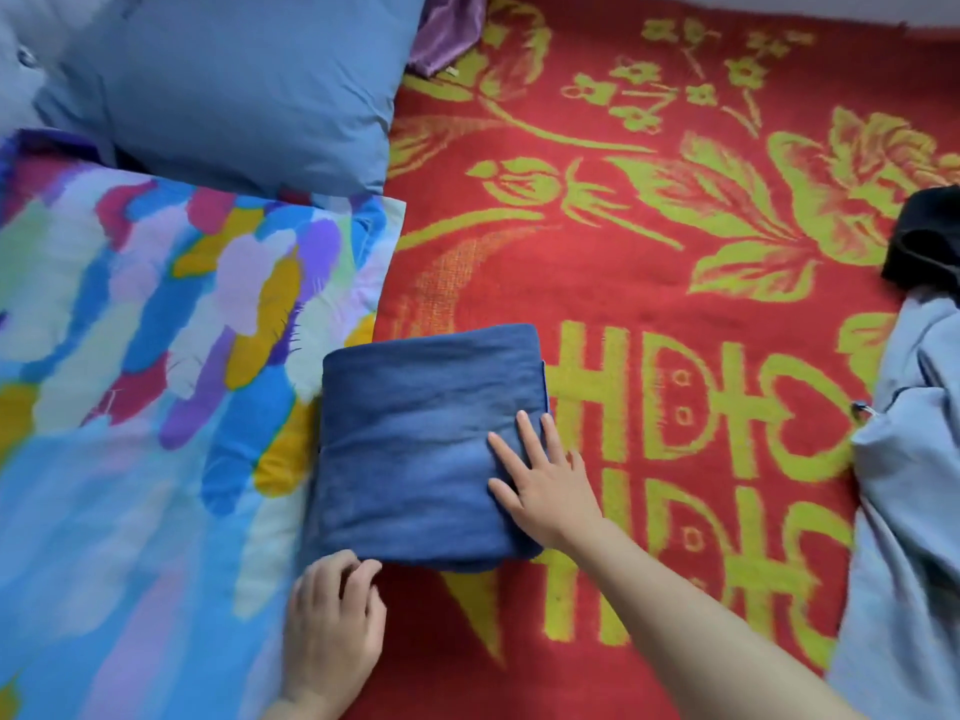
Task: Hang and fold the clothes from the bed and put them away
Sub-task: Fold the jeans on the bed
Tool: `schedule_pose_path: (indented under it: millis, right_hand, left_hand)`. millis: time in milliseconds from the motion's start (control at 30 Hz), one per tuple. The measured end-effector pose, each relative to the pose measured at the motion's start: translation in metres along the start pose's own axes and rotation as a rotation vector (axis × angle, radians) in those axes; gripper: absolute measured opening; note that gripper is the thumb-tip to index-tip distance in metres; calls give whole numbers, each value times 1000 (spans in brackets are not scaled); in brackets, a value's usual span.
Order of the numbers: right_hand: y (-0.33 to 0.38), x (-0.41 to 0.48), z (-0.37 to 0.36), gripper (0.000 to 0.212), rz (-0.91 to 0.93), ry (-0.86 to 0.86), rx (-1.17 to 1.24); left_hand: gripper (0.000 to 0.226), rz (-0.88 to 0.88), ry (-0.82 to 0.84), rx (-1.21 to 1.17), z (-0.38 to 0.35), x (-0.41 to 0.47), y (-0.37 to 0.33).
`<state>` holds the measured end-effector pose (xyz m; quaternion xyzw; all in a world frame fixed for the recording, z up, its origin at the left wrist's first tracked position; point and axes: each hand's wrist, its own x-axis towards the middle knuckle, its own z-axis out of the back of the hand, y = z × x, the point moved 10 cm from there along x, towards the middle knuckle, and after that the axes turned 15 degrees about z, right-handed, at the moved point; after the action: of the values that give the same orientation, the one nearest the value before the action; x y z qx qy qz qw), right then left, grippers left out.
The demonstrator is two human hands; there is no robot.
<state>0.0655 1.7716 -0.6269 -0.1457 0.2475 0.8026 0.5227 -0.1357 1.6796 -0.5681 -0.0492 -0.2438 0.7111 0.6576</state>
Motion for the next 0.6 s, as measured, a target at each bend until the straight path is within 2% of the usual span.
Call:
schedule_pose_path:
  millis: [67,100,133,167,200,233,267,333,400,500,600]
  right_hand:
    - [-6,2,-5,58,6,23,16]
    - [-3,3,-1,59,21,6,7]
    - [3,0,10,59,42,-49,-24]
    - [9,-6,26,60,73,-152,-77]
    - [15,-13,36,59,127,-238,-112]
    - [24,-23,38,60,216,-286,-151]
    - [31,-31,30,63,303,-264,-205]
    - [35,-40,-5,85,426,-88,-364]
    - [31,-37,-21,94,423,31,-414]
    - [30,-21,-24,86,423,12,-470]
    - [23,-2,-23,92,398,-28,-417]
  left_hand:
    - [28,-69,-28,8,2,4,-20]
    - [40,-117,34,66,-6,6,-32]
    - [65,-158,134,149,-21,6,-41]
    - [102,-158,295,241,-41,7,-42]
    - [136,-96,454,284,-59,11,-37]
    - [158,-24,568,289,-69,18,-31]
    - [168,13,619,289,-75,24,-28]
    - [173,-7,661,318,-89,28,-22]
    - [173,-33,671,332,-99,30,-17]
    - [169,-54,659,322,-114,33,-13]
    - [167,-89,615,332,-122,43,-13]
